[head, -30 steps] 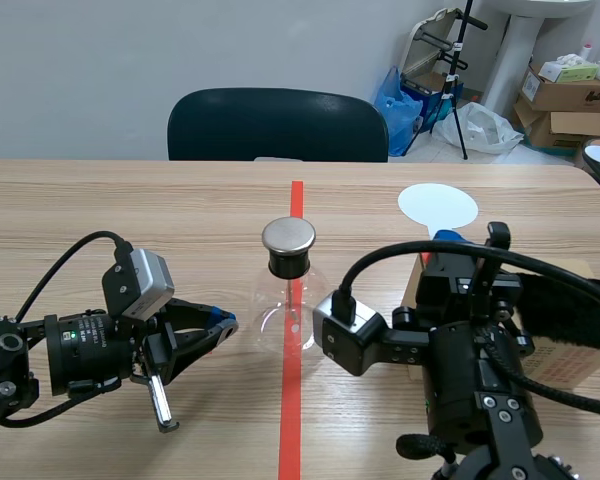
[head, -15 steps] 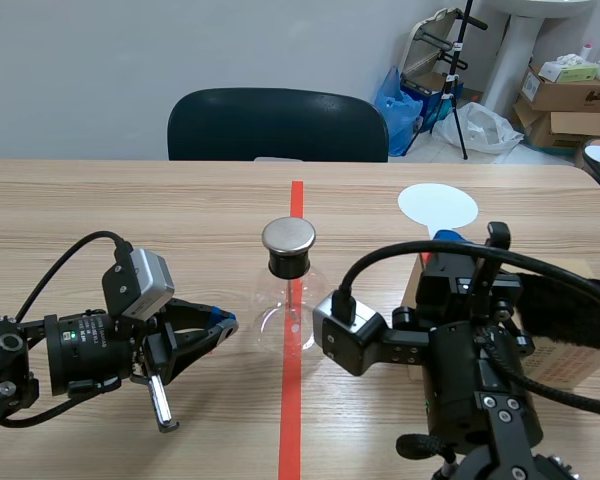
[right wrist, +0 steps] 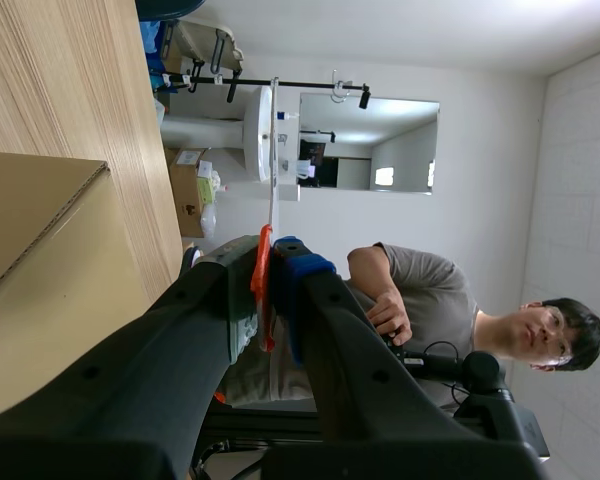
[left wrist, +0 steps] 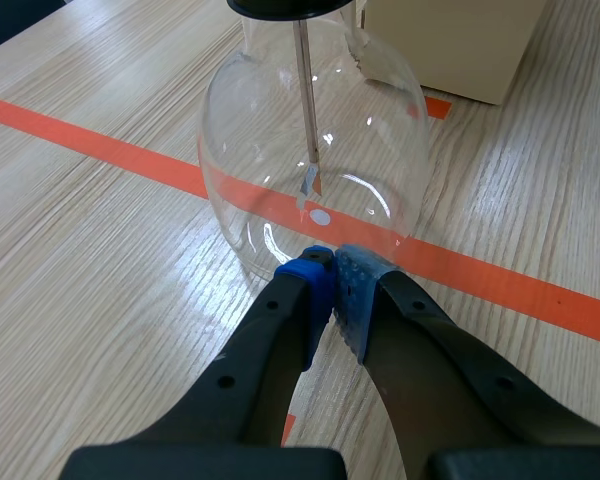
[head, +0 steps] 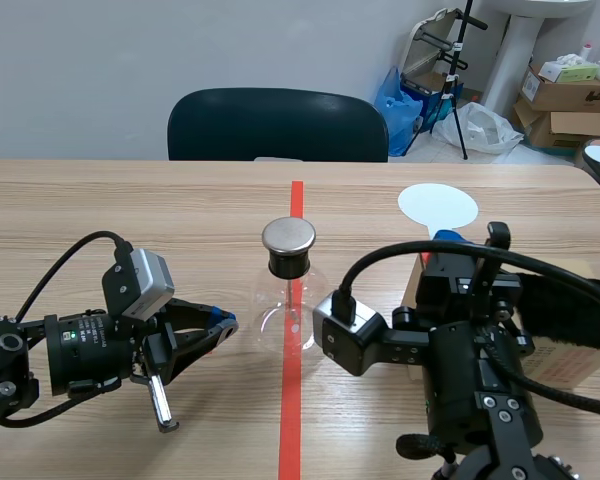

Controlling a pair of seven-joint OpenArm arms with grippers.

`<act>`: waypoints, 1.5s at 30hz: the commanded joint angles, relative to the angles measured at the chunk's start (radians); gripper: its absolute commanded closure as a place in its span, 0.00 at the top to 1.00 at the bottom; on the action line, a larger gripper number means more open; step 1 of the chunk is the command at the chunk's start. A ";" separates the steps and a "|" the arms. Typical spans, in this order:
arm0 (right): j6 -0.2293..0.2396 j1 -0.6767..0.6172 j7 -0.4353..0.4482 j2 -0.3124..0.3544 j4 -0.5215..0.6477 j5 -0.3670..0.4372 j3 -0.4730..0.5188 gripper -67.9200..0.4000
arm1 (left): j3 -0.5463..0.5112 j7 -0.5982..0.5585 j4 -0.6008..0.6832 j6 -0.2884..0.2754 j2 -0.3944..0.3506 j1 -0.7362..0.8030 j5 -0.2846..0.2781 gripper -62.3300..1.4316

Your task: Do the electroscope experiment

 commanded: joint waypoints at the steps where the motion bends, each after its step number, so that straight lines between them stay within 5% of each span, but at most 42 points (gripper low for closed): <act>1: -0.011 0.014 -0.003 0.011 0.013 -0.001 0.004 0.02 | -0.013 -0.017 0.022 -0.002 0.000 0.000 -0.014 0.07; 22: -0.048 -0.028 0.018 -0.011 0.027 -0.001 0.031 0.02 | -0.013 -0.017 0.022 -0.002 0.000 0.000 -0.014 0.07; 28: -0.083 -0.135 0.187 -0.092 0.069 -0.001 0.175 0.02 | -0.013 -0.019 0.022 -0.002 0.000 0.000 -0.014 0.07; 33: -0.180 -0.207 0.362 -0.163 0.073 -0.001 0.312 0.02 | -0.013 -0.082 0.034 -0.003 -0.020 0.009 -0.027 0.07; 39: -0.278 -0.246 0.571 -0.251 0.071 -0.001 0.470 0.02 | -0.019 -0.167 0.186 -0.002 -0.155 0.155 -0.290 0.07; 45: -0.325 -0.249 0.749 -0.326 0.055 -0.001 0.583 0.02 | -0.106 -0.264 0.341 -0.002 -0.280 0.352 -0.306 0.07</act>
